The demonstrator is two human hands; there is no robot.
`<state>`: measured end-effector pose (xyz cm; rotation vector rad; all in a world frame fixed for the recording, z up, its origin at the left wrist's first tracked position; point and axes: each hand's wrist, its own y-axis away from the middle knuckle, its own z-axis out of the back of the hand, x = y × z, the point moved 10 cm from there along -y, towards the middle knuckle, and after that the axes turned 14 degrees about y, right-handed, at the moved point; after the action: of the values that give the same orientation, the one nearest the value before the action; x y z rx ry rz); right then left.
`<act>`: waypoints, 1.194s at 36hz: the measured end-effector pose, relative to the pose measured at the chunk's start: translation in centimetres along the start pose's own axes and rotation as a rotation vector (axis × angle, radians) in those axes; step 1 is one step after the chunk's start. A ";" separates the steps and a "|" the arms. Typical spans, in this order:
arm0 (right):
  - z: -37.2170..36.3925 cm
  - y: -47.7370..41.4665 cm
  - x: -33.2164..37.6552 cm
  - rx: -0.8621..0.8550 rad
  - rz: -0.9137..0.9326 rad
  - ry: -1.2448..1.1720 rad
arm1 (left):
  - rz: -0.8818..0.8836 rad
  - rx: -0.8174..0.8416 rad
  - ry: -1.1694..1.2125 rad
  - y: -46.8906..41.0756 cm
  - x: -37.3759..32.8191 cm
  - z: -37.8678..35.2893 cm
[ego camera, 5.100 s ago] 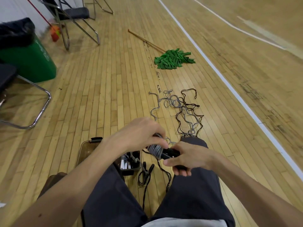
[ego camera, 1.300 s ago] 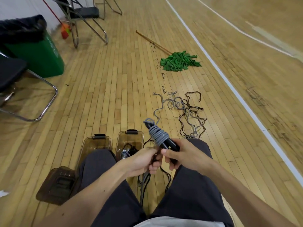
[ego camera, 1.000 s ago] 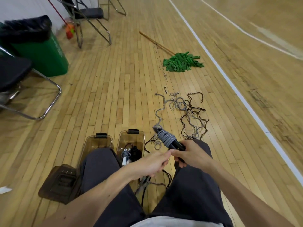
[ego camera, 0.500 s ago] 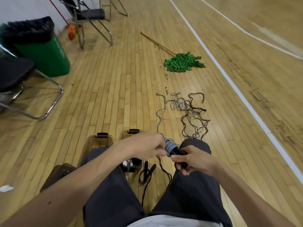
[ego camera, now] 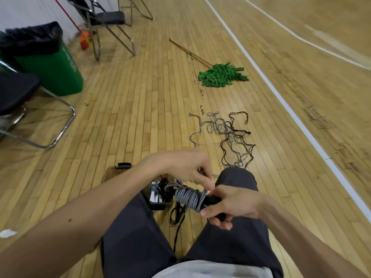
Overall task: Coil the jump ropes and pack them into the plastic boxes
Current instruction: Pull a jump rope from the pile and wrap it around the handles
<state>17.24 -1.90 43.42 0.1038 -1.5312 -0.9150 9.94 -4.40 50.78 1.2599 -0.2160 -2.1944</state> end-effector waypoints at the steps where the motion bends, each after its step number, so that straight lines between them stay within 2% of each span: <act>1: -0.1 0.1 0.2 0.009 0.007 0.015 | -0.005 0.008 0.028 -0.1 0.0 0.0; 16: -1.7 2.0 4.4 0.092 0.263 0.086 | -0.016 0.129 0.587 0.6 2.8 -2.4; 22: -0.8 2.0 4.5 0.011 0.297 0.032 | 0.017 0.076 0.680 0.5 4.3 -3.3; 24: -0.3 2.0 4.7 -0.021 0.322 -0.006 | 0.076 0.068 0.851 0.5 7.0 -4.5; 26: 0.1 2.0 4.7 -0.053 0.334 -0.047 | 0.079 -0.031 0.900 0.8 7.4 -4.7; 30: 1.3 2.2 4.6 -0.119 0.347 -0.094 | 0.190 -0.131 0.808 1.8 7.6 -5.1; 33: 2.9 2.7 4.4 -0.201 0.359 -0.147 | 0.160 -0.157 1.023 1.5 6.8 -6.0; 36: 4.5 3.1 3.5 -0.275 0.327 -0.162 | 0.160 -0.181 1.101 1.7 7.1 -6.6; 40: 6.4 3.6 2.0 -0.322 0.273 -0.171 | 0.140 -0.185 1.083 2.0 6.9 -7.0; 43: 7.0 3.5 1.0 -0.358 0.234 -0.168 | 0.165 -0.222 0.968 2.0 6.6 -6.5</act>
<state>12.43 3.27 46.98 -0.4098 -1.4710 -1.0119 13.68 -8.80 43.21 1.9103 0.2937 -1.2275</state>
